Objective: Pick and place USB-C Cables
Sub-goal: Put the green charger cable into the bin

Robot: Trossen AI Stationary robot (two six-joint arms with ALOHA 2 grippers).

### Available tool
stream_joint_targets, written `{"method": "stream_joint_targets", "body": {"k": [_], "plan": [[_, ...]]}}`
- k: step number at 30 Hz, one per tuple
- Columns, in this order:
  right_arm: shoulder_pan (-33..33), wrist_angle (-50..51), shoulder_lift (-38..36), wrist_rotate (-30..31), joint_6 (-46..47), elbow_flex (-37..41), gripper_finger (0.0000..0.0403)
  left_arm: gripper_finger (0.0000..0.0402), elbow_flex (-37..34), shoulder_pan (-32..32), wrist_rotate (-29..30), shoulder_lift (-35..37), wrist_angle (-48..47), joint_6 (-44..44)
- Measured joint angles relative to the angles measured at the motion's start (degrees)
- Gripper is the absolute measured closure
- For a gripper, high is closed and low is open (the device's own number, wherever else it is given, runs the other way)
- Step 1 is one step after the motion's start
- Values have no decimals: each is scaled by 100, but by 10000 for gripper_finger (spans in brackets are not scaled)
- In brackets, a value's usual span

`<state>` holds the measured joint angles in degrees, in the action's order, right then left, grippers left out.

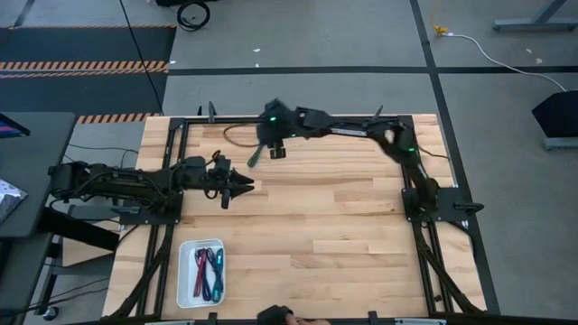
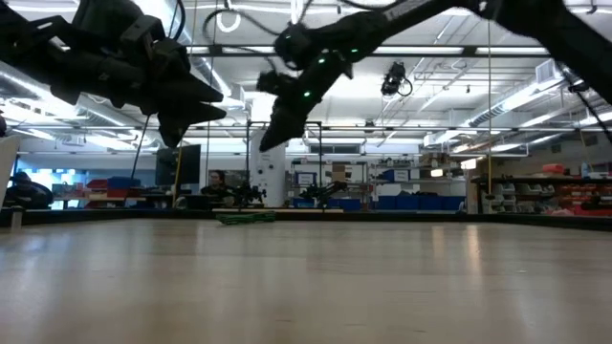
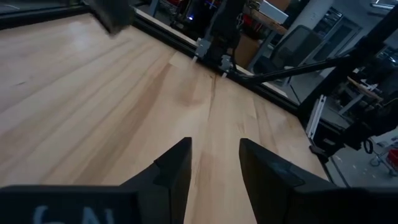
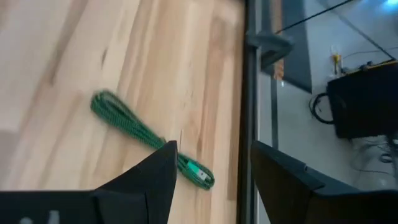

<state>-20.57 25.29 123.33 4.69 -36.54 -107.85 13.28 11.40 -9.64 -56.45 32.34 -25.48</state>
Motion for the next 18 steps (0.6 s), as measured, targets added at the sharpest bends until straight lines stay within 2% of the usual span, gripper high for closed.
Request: {"method": "stream_joint_targets", "body": {"k": [3,7,14,18], "plan": [[76,998,638,314,-395,-1003,195,260,0,0,-178,0,-34,-89],[109,1927,1268,289,-612,-1890,196,260,-2,-103,-393,0,-157,-173],[135,2345,1788,222,-1199,-2138,212,260,-4,-584,-374,0,-398,-427],[130,2314,1852,152,-1322,-2143,215,260,-4,-876,-92,0,-394,-514]]}}
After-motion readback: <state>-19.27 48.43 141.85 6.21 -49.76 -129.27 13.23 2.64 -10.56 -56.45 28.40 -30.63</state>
